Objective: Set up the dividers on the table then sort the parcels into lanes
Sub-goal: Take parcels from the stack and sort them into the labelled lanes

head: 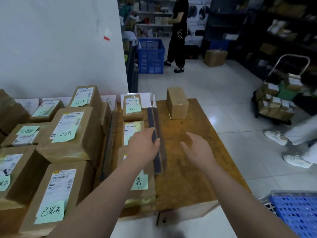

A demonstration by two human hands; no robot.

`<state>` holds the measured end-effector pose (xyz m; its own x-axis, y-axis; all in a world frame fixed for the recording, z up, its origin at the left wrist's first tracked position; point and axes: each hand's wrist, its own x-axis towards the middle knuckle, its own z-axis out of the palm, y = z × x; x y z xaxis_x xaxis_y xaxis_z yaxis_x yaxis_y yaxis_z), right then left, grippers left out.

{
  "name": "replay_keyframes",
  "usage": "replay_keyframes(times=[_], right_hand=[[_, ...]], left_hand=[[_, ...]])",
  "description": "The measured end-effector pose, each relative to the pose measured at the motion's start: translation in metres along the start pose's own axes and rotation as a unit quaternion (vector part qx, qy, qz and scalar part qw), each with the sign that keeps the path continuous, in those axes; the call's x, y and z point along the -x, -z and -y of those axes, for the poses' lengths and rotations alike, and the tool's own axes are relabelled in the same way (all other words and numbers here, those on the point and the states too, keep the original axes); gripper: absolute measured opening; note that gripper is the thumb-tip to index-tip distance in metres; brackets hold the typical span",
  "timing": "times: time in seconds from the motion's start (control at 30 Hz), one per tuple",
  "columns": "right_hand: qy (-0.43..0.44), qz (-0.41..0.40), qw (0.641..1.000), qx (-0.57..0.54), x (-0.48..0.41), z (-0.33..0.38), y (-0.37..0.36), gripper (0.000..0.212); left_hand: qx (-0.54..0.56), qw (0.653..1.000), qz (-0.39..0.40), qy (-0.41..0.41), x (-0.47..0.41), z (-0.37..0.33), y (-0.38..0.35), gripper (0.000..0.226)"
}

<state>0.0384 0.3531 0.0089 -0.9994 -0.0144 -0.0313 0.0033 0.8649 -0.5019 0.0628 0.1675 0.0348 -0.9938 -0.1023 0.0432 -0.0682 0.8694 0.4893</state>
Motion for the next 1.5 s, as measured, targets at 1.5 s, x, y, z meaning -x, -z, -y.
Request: replay_keyframes(times=[1.5], right_hand=[[-0.123,0.174,0.920,-0.330,-0.271,-0.153,-0.002,0.041]], left_hand=[[0.594,0.715,0.048,0.366,-0.237,-0.094,-0.189,0.024]])
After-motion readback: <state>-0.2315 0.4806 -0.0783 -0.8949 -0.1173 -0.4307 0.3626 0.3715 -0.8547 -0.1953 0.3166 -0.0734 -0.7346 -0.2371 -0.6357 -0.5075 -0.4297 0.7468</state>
